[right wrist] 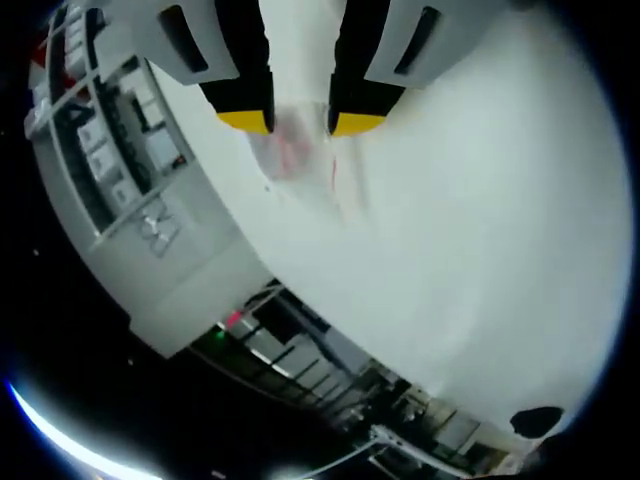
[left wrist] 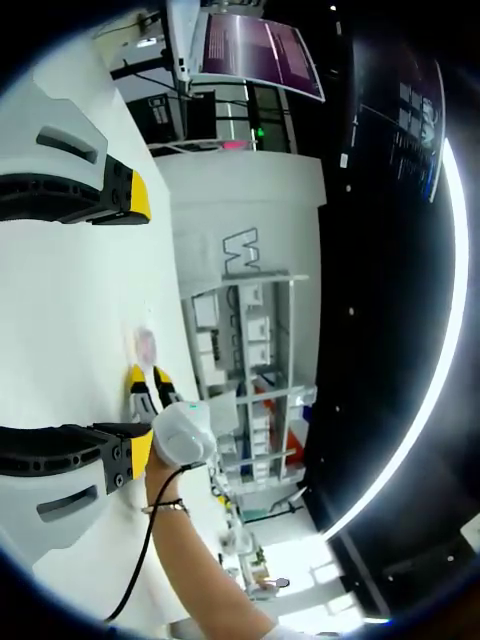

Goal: Open the resealable bag by pulling the two sides of the seal apart until the entire bag opening is separated and visibly accessible.

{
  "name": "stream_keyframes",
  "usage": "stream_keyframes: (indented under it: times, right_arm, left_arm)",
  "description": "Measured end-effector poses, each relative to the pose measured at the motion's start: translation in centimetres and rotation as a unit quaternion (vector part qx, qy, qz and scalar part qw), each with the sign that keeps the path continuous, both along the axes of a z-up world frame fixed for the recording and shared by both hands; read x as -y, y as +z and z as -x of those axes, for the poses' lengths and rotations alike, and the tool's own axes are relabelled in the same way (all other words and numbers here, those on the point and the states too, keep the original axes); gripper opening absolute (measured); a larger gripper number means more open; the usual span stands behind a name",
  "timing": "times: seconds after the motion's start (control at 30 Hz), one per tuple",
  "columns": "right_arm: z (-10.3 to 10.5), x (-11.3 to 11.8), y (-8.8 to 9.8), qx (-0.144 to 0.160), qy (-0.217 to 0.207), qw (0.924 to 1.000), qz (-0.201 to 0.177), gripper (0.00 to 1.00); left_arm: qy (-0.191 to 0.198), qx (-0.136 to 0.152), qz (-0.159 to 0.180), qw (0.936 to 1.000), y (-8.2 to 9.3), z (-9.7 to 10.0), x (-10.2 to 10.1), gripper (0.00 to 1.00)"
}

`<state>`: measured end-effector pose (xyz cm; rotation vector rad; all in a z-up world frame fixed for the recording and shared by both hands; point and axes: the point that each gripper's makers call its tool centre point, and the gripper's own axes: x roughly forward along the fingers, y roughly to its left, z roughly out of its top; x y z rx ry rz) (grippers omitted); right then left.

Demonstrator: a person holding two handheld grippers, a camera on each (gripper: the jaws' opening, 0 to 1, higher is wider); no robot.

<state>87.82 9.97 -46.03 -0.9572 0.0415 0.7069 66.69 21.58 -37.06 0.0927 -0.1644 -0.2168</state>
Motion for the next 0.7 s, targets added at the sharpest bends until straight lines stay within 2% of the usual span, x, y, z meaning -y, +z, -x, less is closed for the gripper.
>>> stream_keyframes:
  times: [0.7]
  right_arm:
    - [-0.27, 0.06, -0.32, -0.005, -0.003, 1.0, 0.003, 0.13]
  left_arm:
    - [0.001, -0.001, 0.0, 1.0, -0.09, -0.02, -0.08, 0.81]
